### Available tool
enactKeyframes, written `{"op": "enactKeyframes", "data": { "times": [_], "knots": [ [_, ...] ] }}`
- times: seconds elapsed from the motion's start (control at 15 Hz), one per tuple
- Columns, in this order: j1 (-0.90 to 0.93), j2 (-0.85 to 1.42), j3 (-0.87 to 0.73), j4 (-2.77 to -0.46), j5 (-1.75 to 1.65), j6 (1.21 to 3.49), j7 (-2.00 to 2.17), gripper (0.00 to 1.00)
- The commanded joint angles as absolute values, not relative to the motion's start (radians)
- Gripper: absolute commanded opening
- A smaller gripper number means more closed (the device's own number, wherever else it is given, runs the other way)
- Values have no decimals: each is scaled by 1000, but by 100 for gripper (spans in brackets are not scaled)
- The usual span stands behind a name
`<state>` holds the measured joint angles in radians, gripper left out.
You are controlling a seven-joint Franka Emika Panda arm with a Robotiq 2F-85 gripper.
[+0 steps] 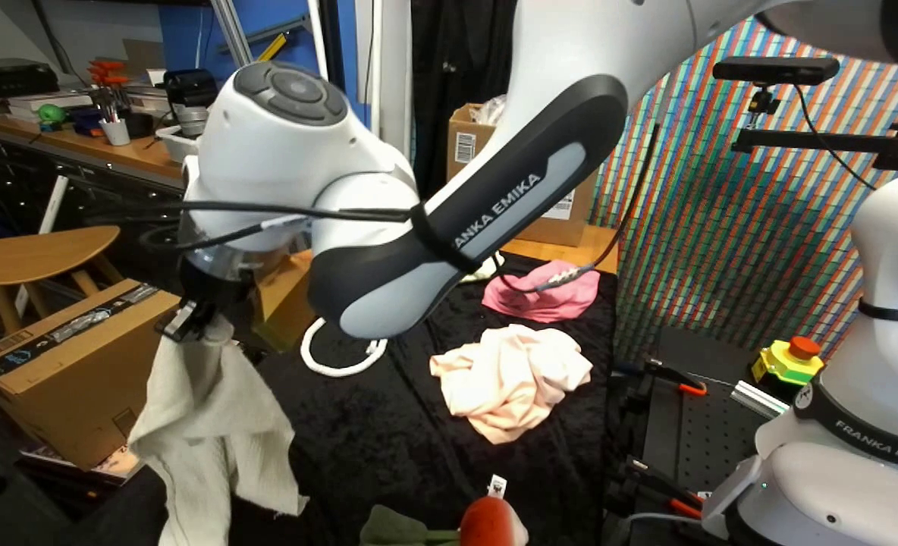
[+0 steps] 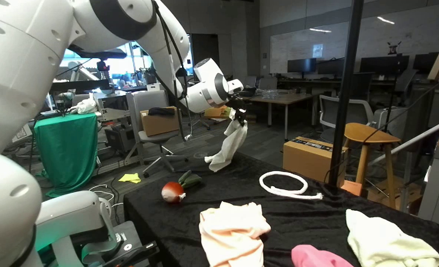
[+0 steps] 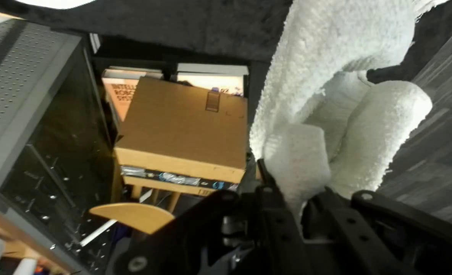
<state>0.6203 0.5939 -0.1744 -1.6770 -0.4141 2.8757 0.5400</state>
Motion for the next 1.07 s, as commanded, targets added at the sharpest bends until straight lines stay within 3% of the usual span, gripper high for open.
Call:
{"op": "enactKeyframes", "data": {
  "times": [0.0, 0.27, 0.53, 1.0],
  "knots": [
    [743, 404, -408, -1892, -536, 2970, 766, 12],
    [881, 307, -663, -1974, -733, 2952, 1011, 13],
    [994, 264, -820, -2013, -938, 2928, 1206, 12],
    [1054, 247, -824, -2089, -1017, 2894, 1254, 12]
  ]
}}
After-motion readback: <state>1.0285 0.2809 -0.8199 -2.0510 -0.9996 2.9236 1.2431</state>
